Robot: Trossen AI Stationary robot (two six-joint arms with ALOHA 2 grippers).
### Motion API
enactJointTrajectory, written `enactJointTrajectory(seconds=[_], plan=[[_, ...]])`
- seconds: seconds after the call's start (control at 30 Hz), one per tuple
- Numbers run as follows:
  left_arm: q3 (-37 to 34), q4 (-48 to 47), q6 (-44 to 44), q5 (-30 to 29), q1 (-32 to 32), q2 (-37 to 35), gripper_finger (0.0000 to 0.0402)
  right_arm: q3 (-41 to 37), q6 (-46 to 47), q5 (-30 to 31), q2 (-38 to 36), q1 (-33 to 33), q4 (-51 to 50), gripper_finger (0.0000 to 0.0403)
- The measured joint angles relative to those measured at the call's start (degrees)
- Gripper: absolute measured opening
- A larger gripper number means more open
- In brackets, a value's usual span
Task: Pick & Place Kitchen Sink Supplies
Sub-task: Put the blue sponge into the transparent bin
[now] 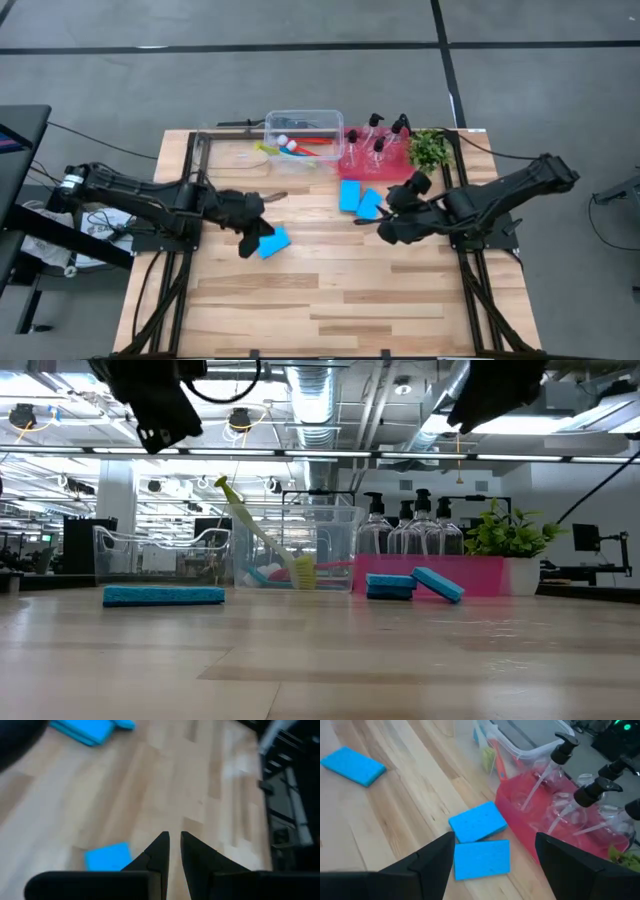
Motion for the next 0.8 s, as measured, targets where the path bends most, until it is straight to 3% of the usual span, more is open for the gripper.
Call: enactJointTrajectory(seconds=[0.17,0.37,0.6,0.8], plan=[[-2.34,5.43,-5.64,-1.55,-7.02,2.52,0.0059,-2.04,-2.92,-0.03,-2.75,0.64,0.00,0.0270],[-5.31,6.78,-12.52,-6.66,-12.91,8.53,0.0110,-2.85,-7.75,-1.04,-2.79,0.60,-0.08,0.0270],[-6.47,6.45,-14.62,-16.72,-12.17,15.80,0.0148,-2.85,-9.68,-3.93,-3.42,3.76,0.72,0.0270],[-6.45,5.65,-14.51,-17.97,-9.10,21.55,0.0150,-2.85,-9.65,-3.21,-5.24,7.44,2.12,0.0270]])
